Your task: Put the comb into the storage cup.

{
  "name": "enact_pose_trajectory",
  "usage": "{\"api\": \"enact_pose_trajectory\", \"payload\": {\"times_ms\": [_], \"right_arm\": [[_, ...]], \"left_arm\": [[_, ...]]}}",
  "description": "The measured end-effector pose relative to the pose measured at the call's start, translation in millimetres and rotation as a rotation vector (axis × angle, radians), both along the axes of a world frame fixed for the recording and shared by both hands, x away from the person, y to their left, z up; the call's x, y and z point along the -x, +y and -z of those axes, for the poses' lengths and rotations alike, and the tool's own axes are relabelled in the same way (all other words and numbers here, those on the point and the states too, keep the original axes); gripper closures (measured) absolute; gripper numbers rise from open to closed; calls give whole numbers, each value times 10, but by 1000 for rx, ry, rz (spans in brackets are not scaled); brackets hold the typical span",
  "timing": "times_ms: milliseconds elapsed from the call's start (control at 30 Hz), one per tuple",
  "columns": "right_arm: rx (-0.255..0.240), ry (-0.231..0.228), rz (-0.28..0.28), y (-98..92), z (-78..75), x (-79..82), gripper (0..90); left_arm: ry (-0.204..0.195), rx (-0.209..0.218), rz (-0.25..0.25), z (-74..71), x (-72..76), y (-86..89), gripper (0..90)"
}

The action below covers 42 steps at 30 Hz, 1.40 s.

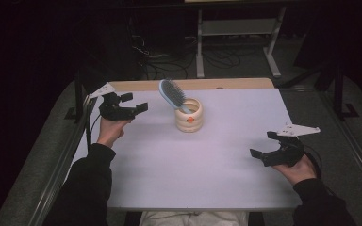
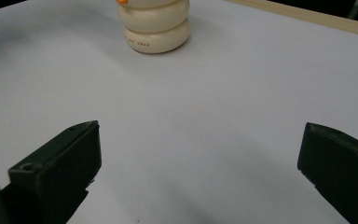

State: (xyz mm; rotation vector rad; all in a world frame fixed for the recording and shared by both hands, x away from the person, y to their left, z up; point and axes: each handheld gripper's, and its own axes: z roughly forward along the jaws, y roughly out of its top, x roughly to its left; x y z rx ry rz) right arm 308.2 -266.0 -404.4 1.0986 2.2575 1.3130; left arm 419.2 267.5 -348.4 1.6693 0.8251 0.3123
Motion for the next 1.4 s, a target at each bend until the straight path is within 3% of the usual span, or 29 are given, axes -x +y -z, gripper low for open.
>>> {"api": "enact_pose_trajectory", "payload": {"times_ms": [267, 967, 1400], "right_arm": [[19, 11, -13, 47, 25, -14, 0], [18, 10, -7, 24, 22, -1, 0], [23, 13, -7, 25, 29, -2, 0]], "left_arm": [[-16, 5, -8, 4, 133, 148, 0], [-11, 12, -80, 133, 427, 604, 0], [5, 16, -120, 334, 657, 870, 0]]}}
